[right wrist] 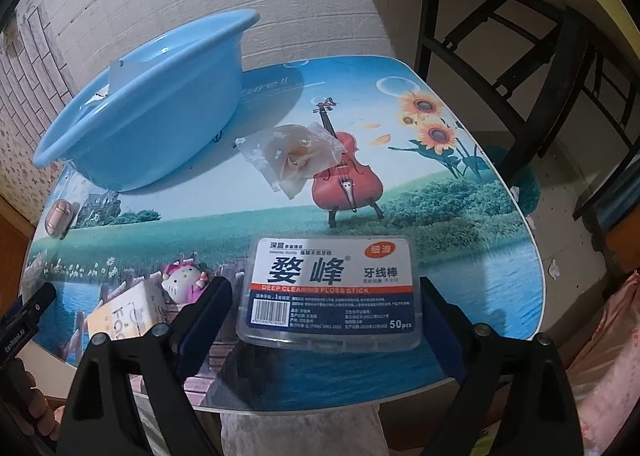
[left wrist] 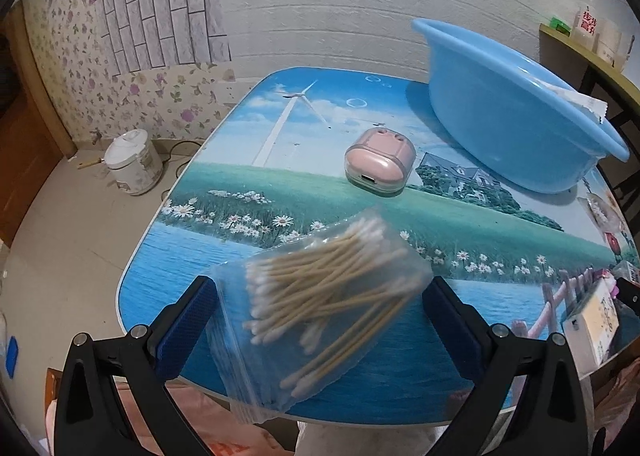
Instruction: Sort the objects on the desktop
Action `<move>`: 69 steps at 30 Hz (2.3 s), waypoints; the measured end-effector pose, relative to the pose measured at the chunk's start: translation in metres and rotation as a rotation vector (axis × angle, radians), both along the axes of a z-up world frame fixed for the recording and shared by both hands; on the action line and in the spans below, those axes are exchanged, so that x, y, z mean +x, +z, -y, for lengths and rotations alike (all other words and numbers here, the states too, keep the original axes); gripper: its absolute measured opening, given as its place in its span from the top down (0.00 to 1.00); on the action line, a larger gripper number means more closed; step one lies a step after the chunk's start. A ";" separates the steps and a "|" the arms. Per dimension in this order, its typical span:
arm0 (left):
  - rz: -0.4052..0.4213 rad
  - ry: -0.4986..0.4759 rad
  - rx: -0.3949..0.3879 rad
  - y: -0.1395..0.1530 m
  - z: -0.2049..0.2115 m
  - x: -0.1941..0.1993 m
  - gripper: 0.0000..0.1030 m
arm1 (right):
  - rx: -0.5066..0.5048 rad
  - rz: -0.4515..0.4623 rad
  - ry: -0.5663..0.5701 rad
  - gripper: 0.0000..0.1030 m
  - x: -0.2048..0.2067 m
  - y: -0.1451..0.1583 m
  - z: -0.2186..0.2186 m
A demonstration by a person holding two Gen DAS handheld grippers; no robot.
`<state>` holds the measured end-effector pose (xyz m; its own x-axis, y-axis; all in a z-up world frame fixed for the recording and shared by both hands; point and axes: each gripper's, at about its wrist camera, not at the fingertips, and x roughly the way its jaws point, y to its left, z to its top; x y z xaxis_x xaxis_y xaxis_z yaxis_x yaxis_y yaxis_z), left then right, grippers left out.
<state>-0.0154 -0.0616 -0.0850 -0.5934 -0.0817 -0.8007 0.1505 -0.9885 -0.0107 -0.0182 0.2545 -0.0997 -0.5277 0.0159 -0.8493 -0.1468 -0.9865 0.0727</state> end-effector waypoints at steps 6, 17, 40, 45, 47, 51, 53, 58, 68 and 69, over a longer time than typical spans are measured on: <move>-0.033 0.023 -0.008 -0.001 -0.001 0.002 0.00 | 0.019 -0.005 0.010 0.09 -0.001 -0.001 0.003; -0.065 0.017 -0.012 -0.001 -0.001 0.007 0.02 | 0.036 -0.024 0.033 0.11 0.001 -0.002 0.004; -0.116 -0.022 0.078 0.015 0.013 0.016 0.70 | -0.026 -0.033 0.033 0.20 0.008 0.004 -0.006; -0.128 -0.034 0.088 0.019 0.012 0.019 0.71 | -0.029 -0.042 0.034 0.20 0.010 0.006 -0.006; -0.137 -0.041 0.090 0.022 0.012 0.020 0.72 | -0.030 -0.049 0.036 0.20 0.010 0.008 -0.006; -0.151 -0.052 0.094 0.028 0.010 0.021 0.73 | -0.030 -0.066 0.043 0.20 0.011 0.010 -0.006; -0.150 -0.057 0.109 0.030 0.010 0.021 0.74 | -0.035 -0.062 0.046 0.20 0.011 0.009 -0.006; -0.157 -0.056 0.104 0.035 0.010 0.021 0.75 | -0.040 -0.071 0.047 0.20 0.013 0.011 -0.007; -0.186 -0.051 0.091 0.047 0.006 0.025 0.75 | -0.057 -0.085 0.051 0.20 0.016 0.014 -0.011; -0.189 -0.053 0.088 0.049 0.005 0.025 0.75 | -0.061 -0.091 0.052 0.20 0.016 0.016 -0.012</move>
